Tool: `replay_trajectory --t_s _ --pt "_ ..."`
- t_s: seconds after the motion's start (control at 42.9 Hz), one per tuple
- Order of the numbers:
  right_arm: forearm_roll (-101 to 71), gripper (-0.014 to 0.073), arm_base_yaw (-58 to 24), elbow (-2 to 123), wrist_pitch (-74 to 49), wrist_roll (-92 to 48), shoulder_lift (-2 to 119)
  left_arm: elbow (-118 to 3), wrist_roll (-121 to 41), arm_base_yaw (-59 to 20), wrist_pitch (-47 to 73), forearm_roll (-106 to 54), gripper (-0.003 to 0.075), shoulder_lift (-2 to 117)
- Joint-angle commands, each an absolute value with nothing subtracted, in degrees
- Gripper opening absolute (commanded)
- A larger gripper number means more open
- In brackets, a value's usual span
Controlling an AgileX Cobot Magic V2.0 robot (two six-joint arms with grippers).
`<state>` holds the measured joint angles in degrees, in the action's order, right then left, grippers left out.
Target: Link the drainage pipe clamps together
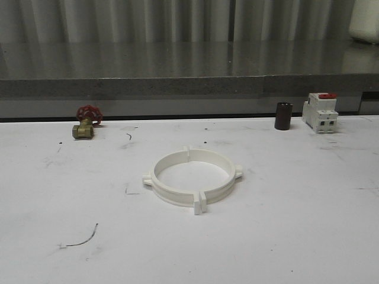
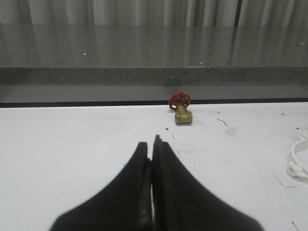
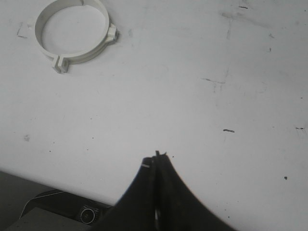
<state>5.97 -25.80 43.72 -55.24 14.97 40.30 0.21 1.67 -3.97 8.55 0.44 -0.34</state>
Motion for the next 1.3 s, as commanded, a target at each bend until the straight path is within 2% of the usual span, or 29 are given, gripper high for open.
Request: replay_trajectory --t_s 0.0,1.282 --pt "7.15 -0.0067 -25.73 45.11 -52.68 14.49 40.06 1.59 1.85 -3.77 4.17 0.0 -0.002 -0.96" --pt "7.15 -0.0067 -25.73 45.11 -52.86 14.49 40.12 1.59 1.85 -2.87 0.0 -0.59 -0.002 -0.96"
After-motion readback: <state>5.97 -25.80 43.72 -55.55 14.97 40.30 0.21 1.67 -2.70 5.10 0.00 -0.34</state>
